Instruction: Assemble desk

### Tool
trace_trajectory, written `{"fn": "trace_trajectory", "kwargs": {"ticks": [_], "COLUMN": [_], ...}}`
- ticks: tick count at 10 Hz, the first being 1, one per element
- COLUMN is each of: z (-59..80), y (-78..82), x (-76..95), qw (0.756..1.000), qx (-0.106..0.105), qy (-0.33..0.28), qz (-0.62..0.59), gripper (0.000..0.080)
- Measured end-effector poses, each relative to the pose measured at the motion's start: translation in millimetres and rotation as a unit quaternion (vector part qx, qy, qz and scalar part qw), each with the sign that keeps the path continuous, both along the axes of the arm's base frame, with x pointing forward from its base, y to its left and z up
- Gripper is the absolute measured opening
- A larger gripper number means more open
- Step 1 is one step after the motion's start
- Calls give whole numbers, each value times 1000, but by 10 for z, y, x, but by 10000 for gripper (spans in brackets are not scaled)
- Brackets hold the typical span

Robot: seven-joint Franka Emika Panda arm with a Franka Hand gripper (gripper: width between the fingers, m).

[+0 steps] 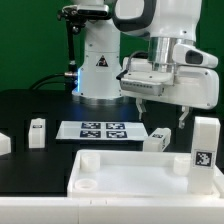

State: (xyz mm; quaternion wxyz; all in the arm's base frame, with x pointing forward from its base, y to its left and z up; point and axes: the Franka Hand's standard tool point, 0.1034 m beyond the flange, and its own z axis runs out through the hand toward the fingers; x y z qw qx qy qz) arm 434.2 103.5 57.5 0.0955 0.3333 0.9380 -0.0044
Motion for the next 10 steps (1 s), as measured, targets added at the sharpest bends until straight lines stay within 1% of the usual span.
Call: {"fn": "trace_trajectory", "kwargs": {"ticks": [1,2,3,4,5,6,7,8,9,10], "z": [8,-9,-10,-10,-5,9,-6,-20,-8,-13], "y": [18,9,6,-16,-100,-152,-147,-147,-156,-155], "x": [29,2,6,16,53,70,26,12,35,31], "qw": [1000,1000,998,993,983,964,922,897,889,876], "qx": [4,6,14,23,35,49,71,70,74,78], "qy": [-5,-3,-5,-8,-13,-17,-19,-17,-19,-20], "qz": [-5,-22,-67,-112,-181,-261,-381,-435,-452,-476], "gripper": [649,649,649,649,649,649,649,649,649,649]}}
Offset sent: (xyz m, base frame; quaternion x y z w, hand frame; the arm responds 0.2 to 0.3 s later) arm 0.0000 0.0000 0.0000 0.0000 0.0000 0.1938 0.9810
